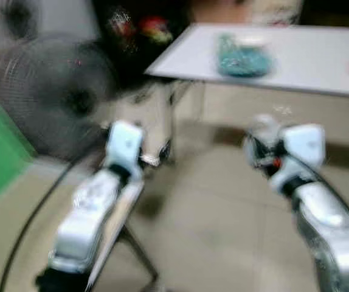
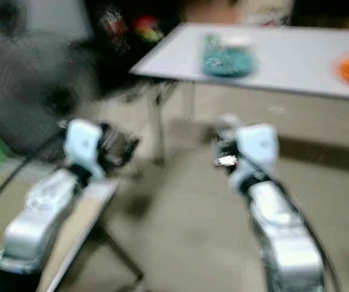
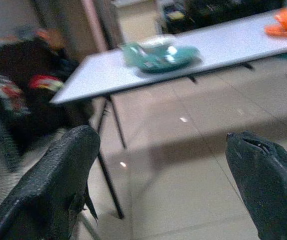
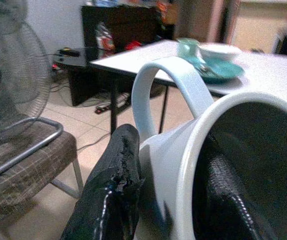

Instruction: Setting the table

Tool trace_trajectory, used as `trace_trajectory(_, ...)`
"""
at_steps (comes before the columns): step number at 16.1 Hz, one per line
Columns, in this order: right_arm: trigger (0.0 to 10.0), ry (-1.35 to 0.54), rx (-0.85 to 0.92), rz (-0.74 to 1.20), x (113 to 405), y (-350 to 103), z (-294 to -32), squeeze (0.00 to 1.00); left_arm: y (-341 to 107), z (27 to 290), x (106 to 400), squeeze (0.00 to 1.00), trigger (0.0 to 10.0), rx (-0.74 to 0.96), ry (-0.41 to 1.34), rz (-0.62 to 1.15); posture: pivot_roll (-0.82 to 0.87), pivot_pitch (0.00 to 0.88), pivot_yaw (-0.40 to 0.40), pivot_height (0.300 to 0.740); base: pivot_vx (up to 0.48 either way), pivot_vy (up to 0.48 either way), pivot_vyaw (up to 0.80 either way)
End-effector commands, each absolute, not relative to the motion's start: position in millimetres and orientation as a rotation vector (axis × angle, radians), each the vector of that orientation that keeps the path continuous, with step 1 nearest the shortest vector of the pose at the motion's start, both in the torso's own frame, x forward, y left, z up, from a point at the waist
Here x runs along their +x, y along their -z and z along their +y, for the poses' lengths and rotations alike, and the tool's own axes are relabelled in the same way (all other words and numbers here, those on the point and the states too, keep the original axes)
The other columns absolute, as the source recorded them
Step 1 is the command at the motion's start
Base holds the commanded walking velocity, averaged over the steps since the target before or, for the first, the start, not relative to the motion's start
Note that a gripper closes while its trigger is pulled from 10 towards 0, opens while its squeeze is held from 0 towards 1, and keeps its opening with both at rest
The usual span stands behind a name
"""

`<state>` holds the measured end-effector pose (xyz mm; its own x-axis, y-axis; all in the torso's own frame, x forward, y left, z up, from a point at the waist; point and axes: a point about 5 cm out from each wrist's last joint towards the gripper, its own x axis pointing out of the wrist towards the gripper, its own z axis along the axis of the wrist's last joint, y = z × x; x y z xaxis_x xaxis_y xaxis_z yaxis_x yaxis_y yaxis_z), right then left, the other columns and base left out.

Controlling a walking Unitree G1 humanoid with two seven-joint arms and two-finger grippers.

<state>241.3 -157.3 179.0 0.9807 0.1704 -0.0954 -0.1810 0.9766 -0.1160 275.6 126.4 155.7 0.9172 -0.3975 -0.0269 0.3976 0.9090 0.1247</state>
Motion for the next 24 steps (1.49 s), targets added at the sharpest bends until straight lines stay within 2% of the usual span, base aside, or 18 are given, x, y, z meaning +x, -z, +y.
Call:
trace_trajectory(1,10.0,-0.156,-0.141,0.066,241.8,-183.7,-162.6,0.00,-161.4,121.4,277.2,0.00,10.0,0.126,0.425,-0.023,-0.06,0.000,0.094,0.740,0.311,0.000,-0.80)
trace_trajectory(8,10.0,-0.110,-0.159,0.054,243.7,-185.7,-167.2,0.00,-162.2,121.8,281.6,0.00,10.0,0.145,0.439,-0.026,-0.07,0.000,0.103,0.740,0.310,0.000,-0.11)
trace_trajectory(13,10.0,-0.063,-0.246,0.033,244.9,-185.9,-174.2,0.00,-158.4,125.0,279.2,0.00,10.0,0.145,0.428,-0.014,-0.07,0.000,0.100,0.740,0.310,0.000,0.00)
trace_trajectory(16,10.0,-0.098,-0.232,0.032,246.6,-184.8,-171.6,0.00,-158.8,123.4,277.9,0.00,10.0,0.140,0.427,-0.015,-0.05,0.000,0.092,0.740,0.310,0.000,0.00)
trace_trajectory(18,10.0,-0.109,-0.173,0.033,244.8,-185.1,-169.5,0.00,-157.4,126.1,276.9,0.00,10.0,0.148,0.422,-0.009,-0.05,0.000,0.097,0.740,0.311,0.000,-0.69)
trace_trajectory(22,10.0,-0.103,-0.182,0.034,242.8,-184.6,-171.1,0.00,-156.6,125.6,277.0,0.00,10.0,0.146,0.425,-0.006,-0.06,0.000,0.102,0.740,0.308,0.000,-0.80)
trace_trajectory(24,10.0,-0.105,-0.174,0.026,242.3,-185.2,-171.1,0.00,-156.8,124.6,276.9,0.00,10.0,0.145,0.430,-0.006,-0.06,0.000,0.103,0.740,0.309,0.000,0.00)
